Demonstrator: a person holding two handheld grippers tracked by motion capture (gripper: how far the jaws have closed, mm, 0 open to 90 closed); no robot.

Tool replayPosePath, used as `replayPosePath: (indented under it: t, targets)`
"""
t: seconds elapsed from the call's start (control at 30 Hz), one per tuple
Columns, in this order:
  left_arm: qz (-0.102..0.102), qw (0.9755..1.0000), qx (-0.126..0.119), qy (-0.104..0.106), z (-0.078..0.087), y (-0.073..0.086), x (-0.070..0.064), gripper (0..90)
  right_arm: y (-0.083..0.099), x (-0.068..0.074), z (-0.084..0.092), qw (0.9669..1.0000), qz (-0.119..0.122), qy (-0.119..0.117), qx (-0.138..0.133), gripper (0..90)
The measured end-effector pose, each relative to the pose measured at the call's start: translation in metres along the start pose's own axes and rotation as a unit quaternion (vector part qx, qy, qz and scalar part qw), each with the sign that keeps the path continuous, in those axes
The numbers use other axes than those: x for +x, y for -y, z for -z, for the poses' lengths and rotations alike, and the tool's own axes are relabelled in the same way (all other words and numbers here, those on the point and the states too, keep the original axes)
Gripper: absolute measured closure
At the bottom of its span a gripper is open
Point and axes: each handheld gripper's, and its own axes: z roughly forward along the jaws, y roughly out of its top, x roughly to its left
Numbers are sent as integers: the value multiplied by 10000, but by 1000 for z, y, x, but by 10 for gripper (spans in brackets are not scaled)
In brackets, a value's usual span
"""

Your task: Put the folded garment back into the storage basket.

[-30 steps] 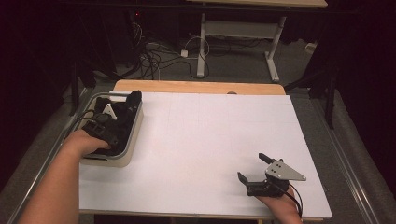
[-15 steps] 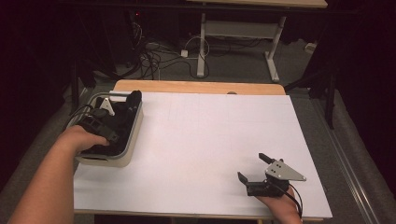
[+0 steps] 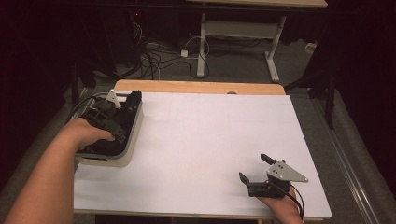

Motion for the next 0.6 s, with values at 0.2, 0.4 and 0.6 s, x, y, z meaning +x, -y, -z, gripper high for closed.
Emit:
replayPosePath:
  t: [0.2,0.4,0.6]
  targets:
    - [-168,9999,-22,-2,5,-8,-19,0,0,0,1,10000,-20,8,-7,5]
    - [-397,9992,-86,25,10,-18,-43,0,1,-1,1,10000,-31,16,12,5]
    - [-602,9981,-109,43,9,-29,-66,0,1,-1,1,10000,-28,21,-3,5]
